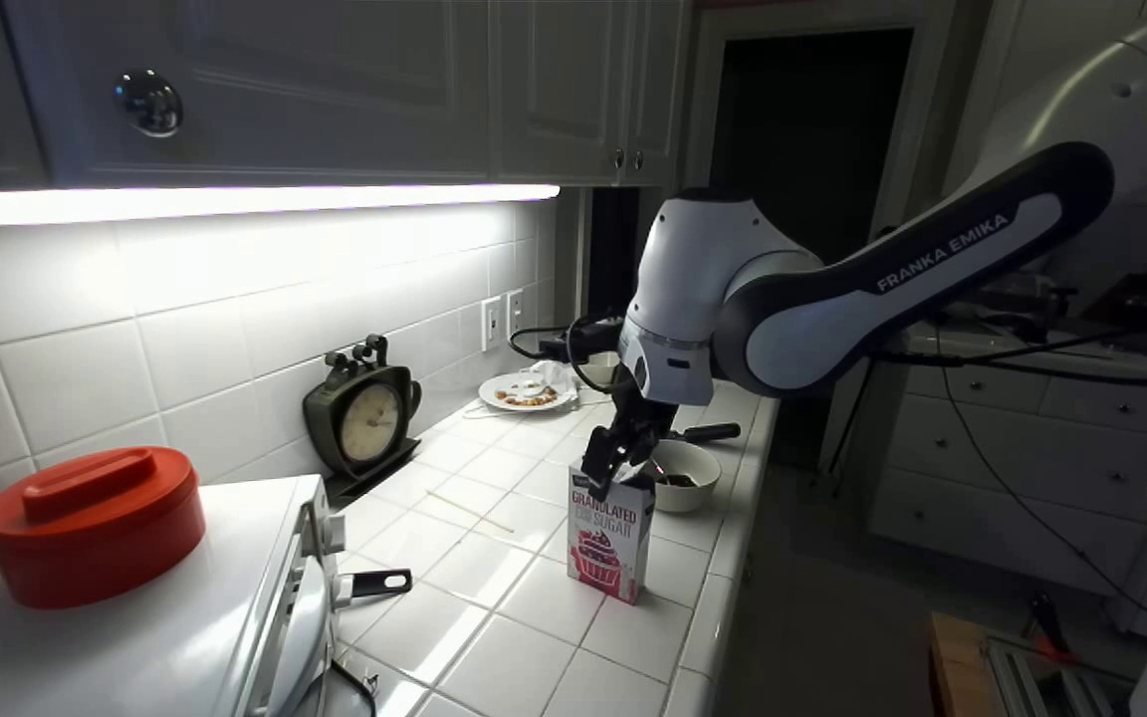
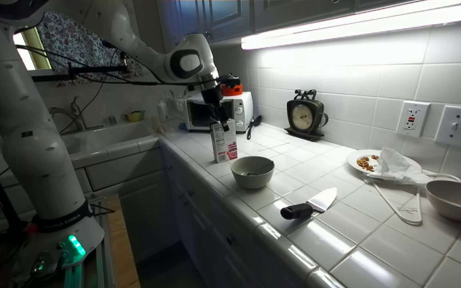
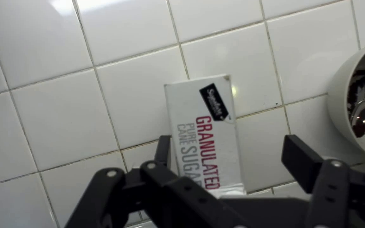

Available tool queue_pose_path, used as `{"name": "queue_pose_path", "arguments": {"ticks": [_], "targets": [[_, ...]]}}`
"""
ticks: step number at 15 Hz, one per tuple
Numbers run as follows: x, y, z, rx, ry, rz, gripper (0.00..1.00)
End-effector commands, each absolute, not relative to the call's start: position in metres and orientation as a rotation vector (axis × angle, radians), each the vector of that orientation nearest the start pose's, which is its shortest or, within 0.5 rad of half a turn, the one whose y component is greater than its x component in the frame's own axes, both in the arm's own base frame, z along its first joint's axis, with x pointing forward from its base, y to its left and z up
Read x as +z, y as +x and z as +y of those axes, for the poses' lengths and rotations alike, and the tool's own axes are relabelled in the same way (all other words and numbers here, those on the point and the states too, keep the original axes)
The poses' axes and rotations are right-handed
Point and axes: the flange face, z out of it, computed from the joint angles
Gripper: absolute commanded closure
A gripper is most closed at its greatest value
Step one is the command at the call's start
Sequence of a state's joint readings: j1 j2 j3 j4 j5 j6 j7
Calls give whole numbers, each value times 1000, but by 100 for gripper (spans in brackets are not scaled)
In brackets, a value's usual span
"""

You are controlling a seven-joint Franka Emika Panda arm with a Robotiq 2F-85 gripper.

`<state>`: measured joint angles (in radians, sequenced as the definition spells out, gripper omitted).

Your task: Turn the box on the table around

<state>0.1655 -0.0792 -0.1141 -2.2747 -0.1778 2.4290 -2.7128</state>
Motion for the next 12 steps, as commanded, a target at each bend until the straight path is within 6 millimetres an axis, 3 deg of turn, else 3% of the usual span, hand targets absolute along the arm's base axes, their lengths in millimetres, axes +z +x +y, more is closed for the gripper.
{"name": "queue_pose_path", "arguments": {"ticks": [1, 2, 6, 7, 8, 9, 10, 11, 12], "targets": [[409, 532, 28, -48, 342, 2858, 41], [408, 533, 29, -46, 340, 2857, 48], [409, 534, 32, -31, 350, 2854, 41], [410, 535, 31, -32, 373, 2851, 64], [411, 535, 30, -48, 403, 2849, 70], [412, 535, 29, -57, 459, 2838, 56], [412, 535, 27, -50, 503, 2835, 53], [413, 534, 26, -43, 564, 2837, 57], [414, 533, 25, -38, 627, 2835, 50]]}}
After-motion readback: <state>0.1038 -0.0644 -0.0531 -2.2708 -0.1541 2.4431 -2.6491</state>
